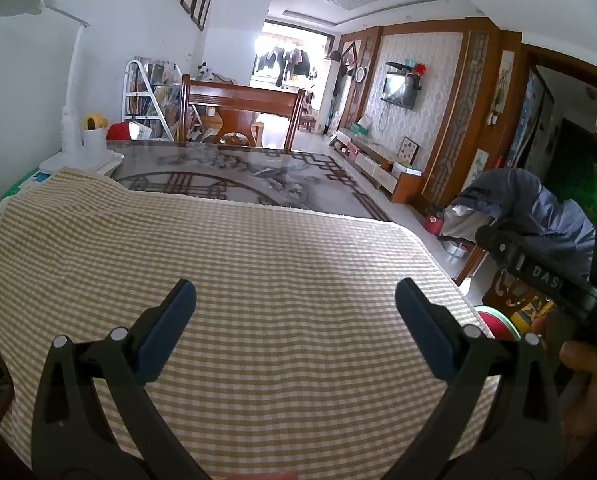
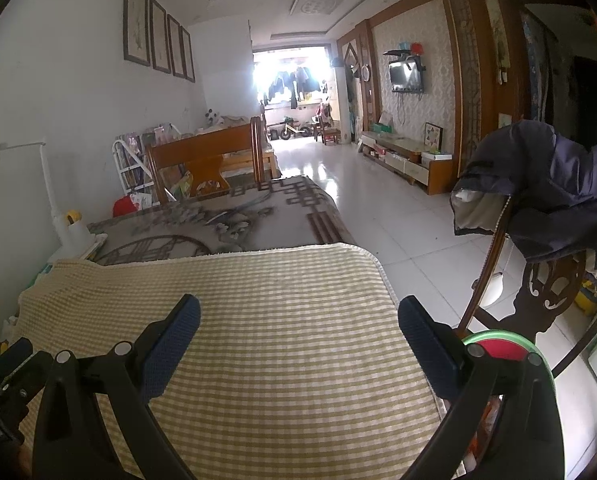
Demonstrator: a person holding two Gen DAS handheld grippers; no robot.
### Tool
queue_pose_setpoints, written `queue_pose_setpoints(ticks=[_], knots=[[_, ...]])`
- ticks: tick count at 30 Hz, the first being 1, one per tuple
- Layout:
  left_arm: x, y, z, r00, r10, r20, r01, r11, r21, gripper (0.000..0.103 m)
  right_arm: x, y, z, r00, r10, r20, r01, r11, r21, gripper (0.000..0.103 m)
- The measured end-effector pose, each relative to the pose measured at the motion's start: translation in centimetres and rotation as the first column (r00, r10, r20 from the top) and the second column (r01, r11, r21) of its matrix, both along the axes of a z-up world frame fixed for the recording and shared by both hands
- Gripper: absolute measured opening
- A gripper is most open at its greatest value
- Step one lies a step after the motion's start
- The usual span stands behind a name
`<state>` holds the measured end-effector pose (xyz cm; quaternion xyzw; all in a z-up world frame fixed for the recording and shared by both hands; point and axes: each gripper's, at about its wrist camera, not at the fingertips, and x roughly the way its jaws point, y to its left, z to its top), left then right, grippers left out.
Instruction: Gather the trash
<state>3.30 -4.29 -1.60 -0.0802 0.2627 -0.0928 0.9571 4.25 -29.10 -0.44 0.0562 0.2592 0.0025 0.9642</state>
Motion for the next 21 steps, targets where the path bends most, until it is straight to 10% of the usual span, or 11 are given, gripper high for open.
queue_pose_setpoints(ticks=[21], knots=[[0.12,-0.38,-0.54,1.000,0.003,-0.020,-0.003,1.000,0.024,0.098,0.13,0.25,-0.53,1.000,0.014,-0.020,-0.014,1.000,0.005,0.096]])
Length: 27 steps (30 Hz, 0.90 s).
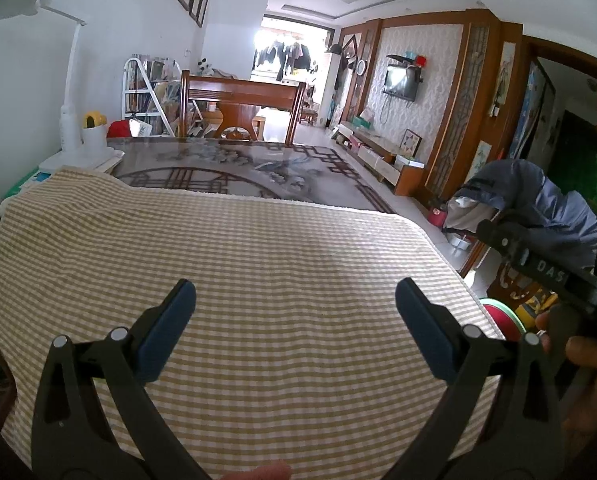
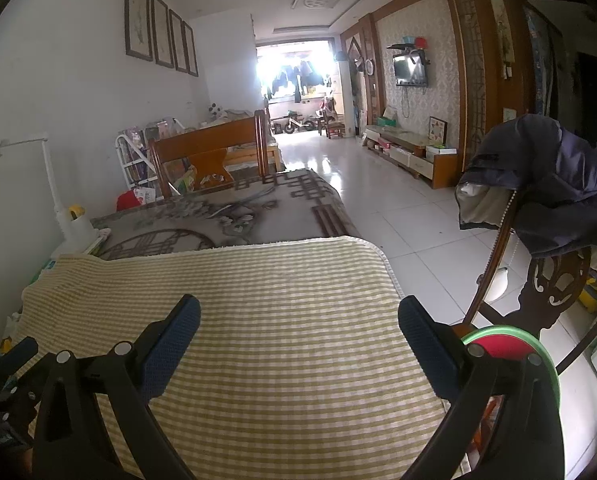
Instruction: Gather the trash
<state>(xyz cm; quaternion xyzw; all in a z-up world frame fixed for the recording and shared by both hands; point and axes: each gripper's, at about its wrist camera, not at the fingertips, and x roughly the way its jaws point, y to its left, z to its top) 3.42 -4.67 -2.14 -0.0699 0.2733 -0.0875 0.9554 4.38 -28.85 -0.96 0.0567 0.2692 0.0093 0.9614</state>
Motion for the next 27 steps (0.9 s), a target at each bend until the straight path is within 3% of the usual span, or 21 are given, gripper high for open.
queue_pose_setpoints(ticks=[27], knots=[[0.34,-0.23,-0.76,0.999,-0.022,-0.030,0.022,0.999,0.025,0.098,0.48,0.18,-0.54,0.998,0.036,-0.052,-0.036,0.999,-0.002,0.096]])
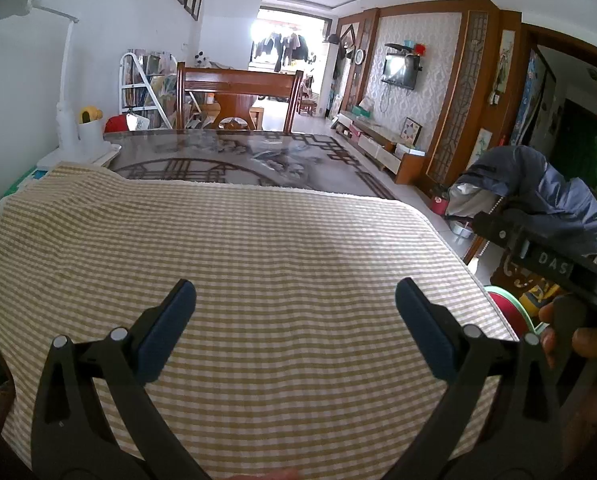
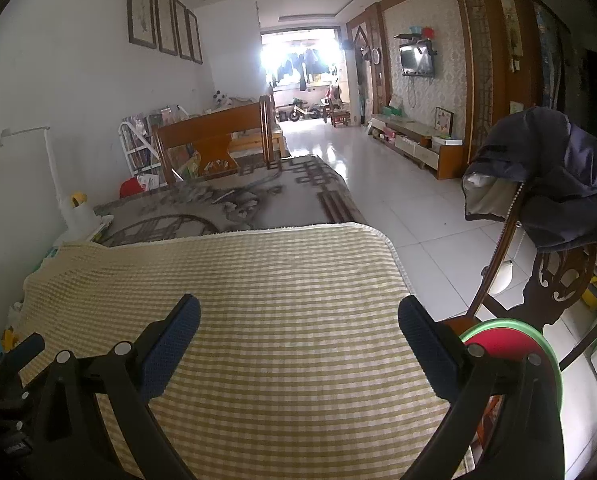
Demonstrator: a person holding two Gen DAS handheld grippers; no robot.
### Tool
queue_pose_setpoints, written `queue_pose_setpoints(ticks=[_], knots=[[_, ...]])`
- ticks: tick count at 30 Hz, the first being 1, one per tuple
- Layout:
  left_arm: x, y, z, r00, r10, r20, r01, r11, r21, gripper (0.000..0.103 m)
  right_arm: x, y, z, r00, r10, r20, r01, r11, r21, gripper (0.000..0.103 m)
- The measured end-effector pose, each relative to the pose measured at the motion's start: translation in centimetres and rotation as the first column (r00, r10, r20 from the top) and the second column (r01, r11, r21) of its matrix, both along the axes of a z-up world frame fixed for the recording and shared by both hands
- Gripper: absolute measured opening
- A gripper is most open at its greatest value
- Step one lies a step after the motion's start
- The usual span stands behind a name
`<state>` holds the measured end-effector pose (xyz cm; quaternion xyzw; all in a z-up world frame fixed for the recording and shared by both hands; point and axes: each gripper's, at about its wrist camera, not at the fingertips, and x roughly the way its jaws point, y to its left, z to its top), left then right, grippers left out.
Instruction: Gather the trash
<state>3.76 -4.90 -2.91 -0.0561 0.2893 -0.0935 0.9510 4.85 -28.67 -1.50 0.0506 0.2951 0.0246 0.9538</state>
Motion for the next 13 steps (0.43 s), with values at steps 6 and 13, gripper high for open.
queue_pose_setpoints(ticks=[6,13], knots=[[-0.1,-0.3,0.0,1.000,0.003,0.013,-0.004,1.000,0.025,0.098,0.0,0.0,-0.1,1.000,0.005,-0.007,-0.005,1.000,-0.006,0.096],[0.5,0.7,-0.3,0.999,0.049,-0.025,-0.049,0.999,0.009,0.098,3.7,1.0,-2.4,0.990,0.065,-0.123,-0.061,0.997,0.036,0.096]])
